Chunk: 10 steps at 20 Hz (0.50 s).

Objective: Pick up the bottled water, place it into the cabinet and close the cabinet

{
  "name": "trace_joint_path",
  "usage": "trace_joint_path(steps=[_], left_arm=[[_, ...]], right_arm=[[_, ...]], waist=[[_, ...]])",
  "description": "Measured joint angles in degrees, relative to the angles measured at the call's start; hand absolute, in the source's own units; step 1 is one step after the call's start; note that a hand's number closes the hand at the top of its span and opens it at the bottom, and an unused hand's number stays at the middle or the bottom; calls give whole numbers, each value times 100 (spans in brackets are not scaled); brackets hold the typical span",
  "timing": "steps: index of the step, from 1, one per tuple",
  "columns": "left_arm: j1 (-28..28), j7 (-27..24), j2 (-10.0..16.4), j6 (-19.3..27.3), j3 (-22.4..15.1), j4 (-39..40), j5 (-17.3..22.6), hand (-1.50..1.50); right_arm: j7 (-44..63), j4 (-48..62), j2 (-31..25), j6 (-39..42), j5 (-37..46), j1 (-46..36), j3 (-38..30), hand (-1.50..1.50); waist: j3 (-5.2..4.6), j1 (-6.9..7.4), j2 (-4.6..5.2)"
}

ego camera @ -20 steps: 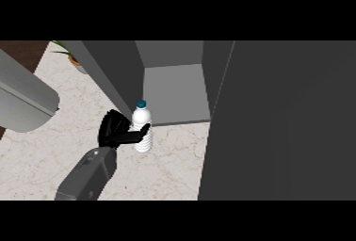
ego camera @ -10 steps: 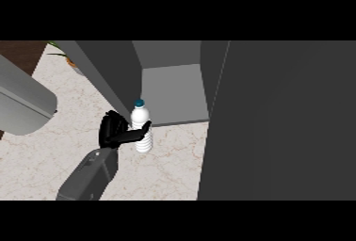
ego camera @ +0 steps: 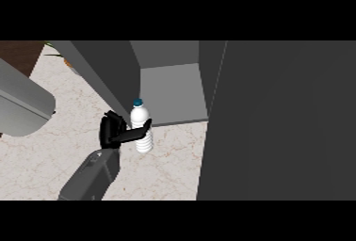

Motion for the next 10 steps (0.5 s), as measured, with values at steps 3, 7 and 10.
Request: trace_joint_path(steps=[3, 7, 10], left_arm=[[51, -67, 2, 145, -2, -78, 49, 150], [129, -166, -5, 214, 25, -201, 188, 150], [189, -247, -14, 247, 64, -271, 261, 150]], right_arm=[[7, 54, -57, 62, -82, -13, -60, -150], [5, 162, -119, 111, -222, -90, -144, -150], [-21, 204, -136, 196, -289, -67, -184, -150]], waist=[[-5, -36, 14], [-13, -80, 44], [-15, -120, 55]])
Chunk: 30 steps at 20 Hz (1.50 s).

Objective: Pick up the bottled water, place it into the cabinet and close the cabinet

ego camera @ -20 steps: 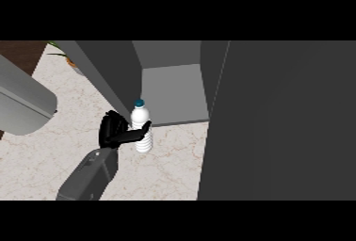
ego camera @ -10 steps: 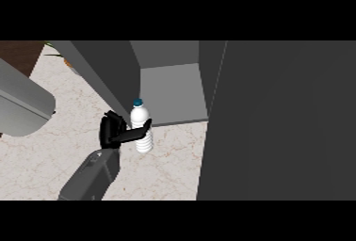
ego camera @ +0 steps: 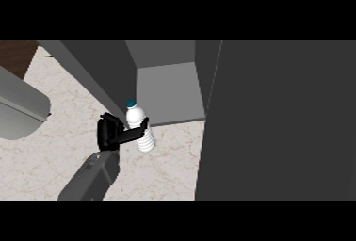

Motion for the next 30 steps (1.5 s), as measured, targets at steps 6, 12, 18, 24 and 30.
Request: trace_joint_path(steps=[6, 12, 18, 24, 30], left_arm=[[75, -145, -2, 180, 11, -118, 60, 150], [154, -160, 60, 300, 22, -220, 112, -150], [133, -181, 171, 477, -18, -220, 49, -150], [79, -127, 285, 573, -75, -177, -16, -150], [47, -76, 375, 628, -177, -134, -94, -150]], right_arm=[[-46, 120, -24, 46, -29, -87, -35, -150], [-64, 241, -74, 132, -93, -159, -50, -150], [-61, 312, -117, 197, -186, -228, -57, -150], [-71, 397, -134, 262, -223, -263, -51, -150], [-66, 431, -182, 363, -260, -285, -32, -150]], waist=[[-2, -61, 37], [-1, -106, 54], [-12, -184, 79], [-21, -248, 95], [-30, -291, 92]])
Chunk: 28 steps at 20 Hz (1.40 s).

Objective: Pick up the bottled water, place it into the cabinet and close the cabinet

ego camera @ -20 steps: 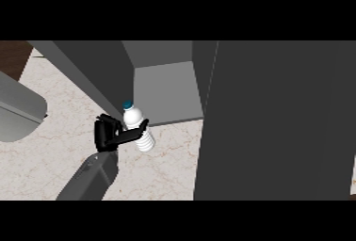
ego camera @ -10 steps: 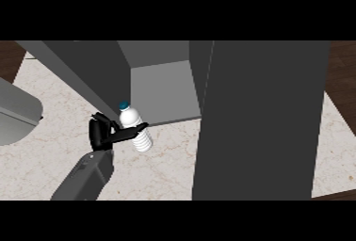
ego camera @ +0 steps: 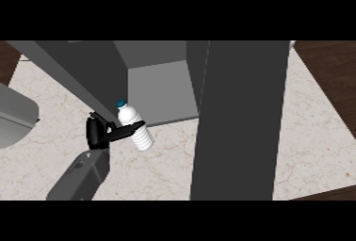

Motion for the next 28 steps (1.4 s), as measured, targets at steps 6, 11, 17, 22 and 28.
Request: trace_joint_path(steps=[6, 11, 17, 22, 28], left_arm=[[-50, 39, 201, -162, -255, 67, -199, 150], [-270, 171, 247, -344, -242, 257, -166, 150], [-364, 284, 79, -464, -224, 628, -114, 150], [-472, 354, -42, -648, -173, 845, -29, 150], [-550, 409, -140, -1096, -124, 1016, 139, 150]], right_arm=[[-12, 7, 14, 24, -1, -57, 53, -150], [7, 2, -33, 38, 18, -78, 31, -150], [22, 12, -99, 62, 40, -104, -21, -150], [72, -101, -155, 99, 63, -35, -51, -150], [159, -261, -218, 108, 66, 38, -89, -150]], waist=[[-19, -43, 13], [-77, 3, 38], [-118, 150, 52], [-135, 281, 28], [-158, 428, 24]])
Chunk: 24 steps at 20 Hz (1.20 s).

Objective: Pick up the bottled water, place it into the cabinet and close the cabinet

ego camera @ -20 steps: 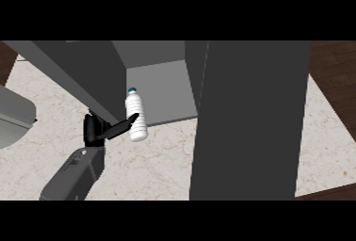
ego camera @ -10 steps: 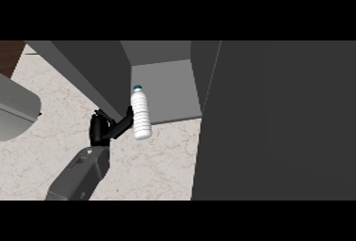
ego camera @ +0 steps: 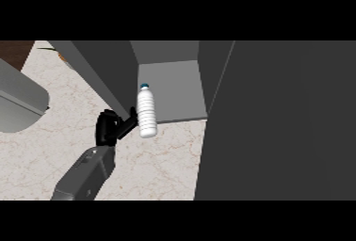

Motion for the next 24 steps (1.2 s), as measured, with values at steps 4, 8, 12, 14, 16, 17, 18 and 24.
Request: trace_joint_path(steps=[4, 8, 12, 14, 16, 17, 18, 24], left_arm=[[-13, 70, -44, -366, 4, 66, 153, 150], [21, 97, -86, -738, -54, 107, 235, 150], [165, 80, -171, -1192, -183, 65, 290, 150], [246, 44, -226, -1392, -256, 14, 271, 150], [340, -35, -258, -1563, -361, -70, 229, -150], [403, -45, -287, -1672, -425, -136, 214, -150], [453, -44, -316, -1792, -478, -200, 196, -150], [856, -196, -392, -2527, -866, -1092, 61, -150]], right_arm=[[101, -165, -17, 37, -51, 96, 62, 150], [156, -345, -25, 147, -69, 226, 131, 150], [277, -536, -24, 184, -149, 321, 273, 150], [329, -677, -3, 171, -175, 398, 298, 150], [372, -733, 3, 159, -195, 456, 331, 150], [389, -744, 7, 148, -198, 470, 359, 150], [401, -757, 1, 134, -203, 482, 361, 150], [433, -834, 0, 103, -202, 610, 480, 150]], waist=[[-13, 76, -8], [-14, 163, -20], [-10, 285, -44], [-2, 353, -68], [9, 400, -91], [15, 432, -105], [16, 457, -117], [30, 605, -206]])
